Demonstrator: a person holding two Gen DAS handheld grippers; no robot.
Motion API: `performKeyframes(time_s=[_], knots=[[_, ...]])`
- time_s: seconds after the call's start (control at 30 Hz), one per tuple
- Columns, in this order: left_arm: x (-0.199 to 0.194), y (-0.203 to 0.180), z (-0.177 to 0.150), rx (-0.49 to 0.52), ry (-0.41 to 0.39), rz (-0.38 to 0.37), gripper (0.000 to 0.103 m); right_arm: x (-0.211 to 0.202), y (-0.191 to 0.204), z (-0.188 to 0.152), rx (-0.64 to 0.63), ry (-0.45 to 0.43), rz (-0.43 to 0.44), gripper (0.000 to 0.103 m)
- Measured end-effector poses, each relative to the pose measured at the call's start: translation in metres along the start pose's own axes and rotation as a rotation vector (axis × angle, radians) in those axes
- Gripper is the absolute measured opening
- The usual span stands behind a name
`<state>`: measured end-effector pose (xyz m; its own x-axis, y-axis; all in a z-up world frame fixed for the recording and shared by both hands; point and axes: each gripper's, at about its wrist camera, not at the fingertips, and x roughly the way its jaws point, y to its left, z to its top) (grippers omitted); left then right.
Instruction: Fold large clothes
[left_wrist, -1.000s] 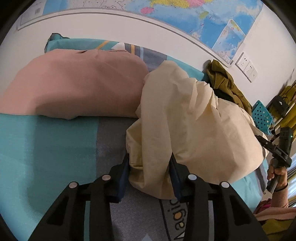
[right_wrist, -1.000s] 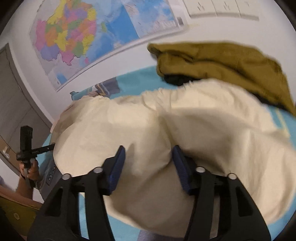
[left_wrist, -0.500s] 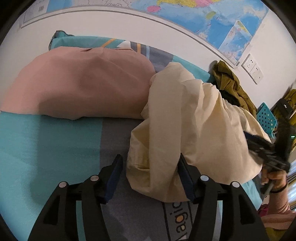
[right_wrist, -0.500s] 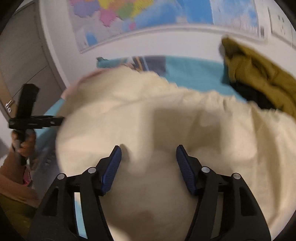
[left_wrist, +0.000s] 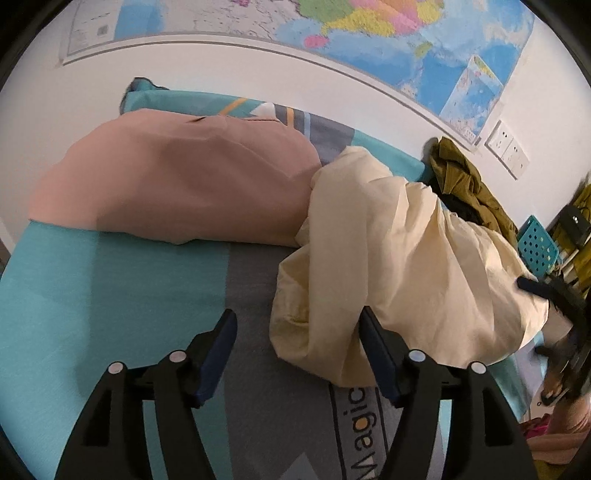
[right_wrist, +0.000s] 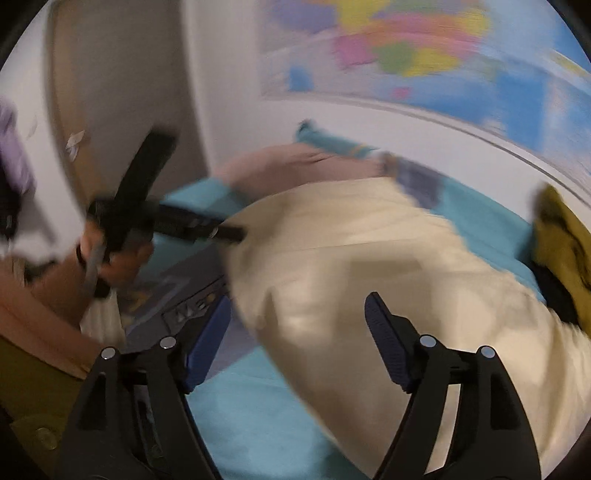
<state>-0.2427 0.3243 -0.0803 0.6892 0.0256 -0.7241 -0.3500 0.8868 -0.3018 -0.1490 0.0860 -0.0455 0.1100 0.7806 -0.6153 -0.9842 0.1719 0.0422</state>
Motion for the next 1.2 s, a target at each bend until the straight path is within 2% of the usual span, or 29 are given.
performKeyframes(time_s=[0.1, 0.2, 0.27, 0.33, 0.37, 0.47, 0.5, 0.6, 0.67, 0.77, 0.9, 0.93, 1.0, 1.2], knots=[[-0.009, 0.004, -0.004, -0.011, -0.013, 0.009, 0.067, 0.031, 0.03, 0.0, -0.136, 0.068, -0.016, 0.074], [-0.019, 0.01, -0.01, -0.033, -0.021, 0.004, 0.068, 0.064, 0.052, -0.006, -0.282, 0.126, -0.101, 0.076], [-0.023, 0.013, -0.013, -0.041, -0.026, -0.001, 0.069, 0.084, 0.056, -0.013, -0.352, 0.166, -0.191, 0.076], [-0.027, 0.014, -0.018, -0.051, -0.026, -0.018, 0.069, 0.087, 0.048, -0.015, -0.334, 0.152, -0.19, 0.063], [-0.028, 0.014, -0.02, -0.054, -0.024, -0.028, 0.069, 0.086, 0.041, -0.013, -0.312, 0.149, -0.211, 0.047], [-0.029, 0.011, -0.025, -0.054, -0.015, -0.071, 0.069, 0.075, 0.02, -0.004, -0.231, 0.132, -0.17, 0.022], [-0.029, 0.009, -0.026, -0.051, -0.013, -0.083, 0.069, 0.069, 0.014, 0.0, -0.201, 0.119, -0.155, 0.016], [-0.027, -0.001, -0.029, -0.045, 0.0, -0.155, 0.069, 0.048, -0.005, 0.017, -0.08, 0.058, -0.089, 0.012], [-0.025, -0.01, -0.029, -0.039, 0.004, -0.207, 0.071, 0.035, -0.017, 0.025, -0.003, 0.008, -0.06, 0.012], [-0.019, -0.027, -0.026, -0.034, 0.016, -0.299, 0.073, 0.033, -0.029, 0.026, 0.078, -0.013, -0.013, 0.012], [-0.004, -0.043, -0.023, -0.036, 0.042, -0.345, 0.074, 0.042, -0.016, 0.016, 0.05, 0.03, -0.02, 0.02], [-0.001, -0.046, -0.023, -0.037, 0.049, -0.342, 0.074, 0.043, -0.013, 0.013, 0.043, 0.032, -0.021, 0.022], [0.004, -0.052, -0.025, -0.029, 0.06, -0.308, 0.074, 0.037, -0.007, 0.008, 0.039, 0.018, -0.027, 0.037], [0.007, -0.067, -0.028, 0.013, 0.04, -0.191, 0.074, 0.001, -0.009, -0.009, 0.093, -0.058, -0.003, 0.05]])
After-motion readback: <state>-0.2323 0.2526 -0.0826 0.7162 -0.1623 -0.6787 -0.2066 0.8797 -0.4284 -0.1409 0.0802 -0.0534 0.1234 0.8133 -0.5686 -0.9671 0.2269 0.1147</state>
